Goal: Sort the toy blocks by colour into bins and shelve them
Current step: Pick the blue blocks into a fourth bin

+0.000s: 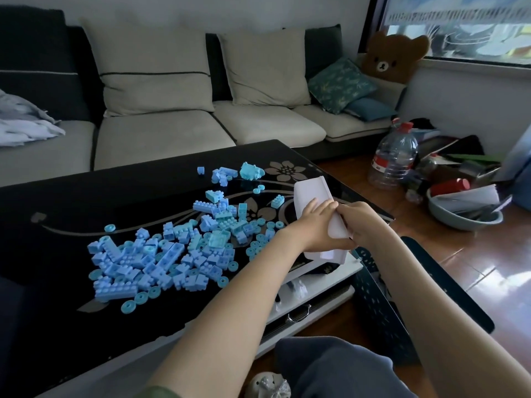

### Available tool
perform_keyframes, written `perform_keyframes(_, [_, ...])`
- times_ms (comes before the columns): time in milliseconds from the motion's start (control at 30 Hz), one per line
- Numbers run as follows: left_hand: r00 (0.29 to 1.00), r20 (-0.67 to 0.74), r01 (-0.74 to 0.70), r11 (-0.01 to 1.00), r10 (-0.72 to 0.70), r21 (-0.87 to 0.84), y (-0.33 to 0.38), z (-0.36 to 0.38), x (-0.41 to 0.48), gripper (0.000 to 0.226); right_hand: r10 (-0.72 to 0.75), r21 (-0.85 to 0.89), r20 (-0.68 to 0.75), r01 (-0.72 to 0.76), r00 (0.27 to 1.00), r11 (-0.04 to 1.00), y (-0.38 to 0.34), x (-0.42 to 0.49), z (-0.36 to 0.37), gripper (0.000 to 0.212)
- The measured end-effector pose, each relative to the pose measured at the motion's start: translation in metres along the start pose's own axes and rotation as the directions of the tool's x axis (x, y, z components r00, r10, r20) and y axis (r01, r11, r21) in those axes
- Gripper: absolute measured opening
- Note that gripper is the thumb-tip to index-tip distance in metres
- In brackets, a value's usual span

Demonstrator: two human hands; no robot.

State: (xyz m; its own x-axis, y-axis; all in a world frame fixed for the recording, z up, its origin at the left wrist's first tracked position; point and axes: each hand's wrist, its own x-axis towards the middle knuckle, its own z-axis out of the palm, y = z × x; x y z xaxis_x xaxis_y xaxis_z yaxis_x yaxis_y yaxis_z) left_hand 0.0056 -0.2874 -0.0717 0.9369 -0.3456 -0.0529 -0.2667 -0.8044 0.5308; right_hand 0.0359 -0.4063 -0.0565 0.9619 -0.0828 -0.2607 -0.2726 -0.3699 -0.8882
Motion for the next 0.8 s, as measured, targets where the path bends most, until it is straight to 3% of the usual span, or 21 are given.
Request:
perform_keyframes(133, [0.999,0.049,-0.013,0.993,0.008,0.114,0.0,-0.004,0.003,0.102,-0.012,0.118,0.007,0.011,1.0,0.993,0.001,0.001,0.001,0.031])
perform_keyframes(233, [0.998,0.065,-0.026,0.984,0.015,0.176,0.0,-0.001,0.007,0.102,0.049,0.006,0.043,-0.05,0.998,0.999,0.005,0.0,0.0,0.024])
perform_keyframes(333, [0.997,0.071,-0.045,0.98,0.032,0.196,0.0,-0.003,0.007,0.099,0.049,0.074,0.027,-0.051,0.998,0.996,0.008,0.007,-0.002,0.014])
perform_keyframes(400, [0.997,0.074,-0.046,0.985,0.034,0.167,-0.002,-0.006,0.006,0.09,0.004,-0.103,0.024,-0.002,1.0,0.995,0.003,0.005,-0.001,0.01])
perform_keyframes(433, [0.997,0.077,-0.042,0.986,0.03,0.163,-0.003,-0.008,0.005,0.086,0.017,-0.294,0.033,-0.006,0.999,0.956,-0.001,0.001,-0.002,0.013])
perform_keyframes(467, [0.996,0.082,-0.035,0.985,0.021,0.168,-0.005,-0.009,0.006,0.082,-0.061,-0.609,0.041,0.074,0.997,0.79,0.004,-0.003,-0.004,0.02])
perform_keyframes(500, [0.996,0.085,-0.026,0.983,0.011,0.18,-0.006,-0.009,0.005,0.081,-0.157,-0.761,0.02,0.117,0.987,0.639,0.004,-0.003,-0.014,0.025])
perform_keyframes(533, [0.996,0.086,-0.018,0.982,0.001,0.188,-0.007,-0.01,0.005,0.08,-0.154,-0.754,-0.031,0.078,0.988,0.653,0.006,0.002,-0.022,0.027])
perform_keyframes(600, [0.997,0.081,0.004,0.987,-0.017,0.162,-0.007,-0.01,0.006,0.079,-0.028,-0.522,-0.213,-0.089,0.977,0.849,0.005,-0.001,-0.048,0.031])
perform_keyframes(633, [0.998,0.063,0.015,0.992,-0.023,0.129,-0.007,-0.009,0.008,0.078,-0.064,-0.546,-0.264,-0.094,0.962,0.833,0.005,0.001,-0.061,0.032])
perform_keyframes(700, [0.999,-0.011,0.047,0.999,-0.047,-0.004,-0.004,-0.005,0.009,0.074,-0.184,-0.723,-0.225,-0.037,0.957,0.69,0.014,0.004,-0.079,0.031])
perform_keyframes(733, [0.996,-0.054,0.064,0.992,-0.071,-0.111,-0.001,0.0,0.01,0.071,-0.209,-0.668,-0.246,-0.009,0.947,0.744,0.013,0.003,-0.085,0.03])
perform_keyframes(767, [0.991,-0.09,0.078,0.966,-0.102,-0.246,0.003,0.004,0.01,0.067,-0.183,-0.476,-0.288,0.026,0.94,0.879,0.006,0.004,-0.086,0.027])
perform_keyframes(800, [0.983,-0.113,0.093,0.92,-0.146,-0.38,0.007,0.007,0.01,0.063,-0.2,-0.324,-0.327,0.09,0.924,0.942,0.001,0.001,-0.085,0.022])
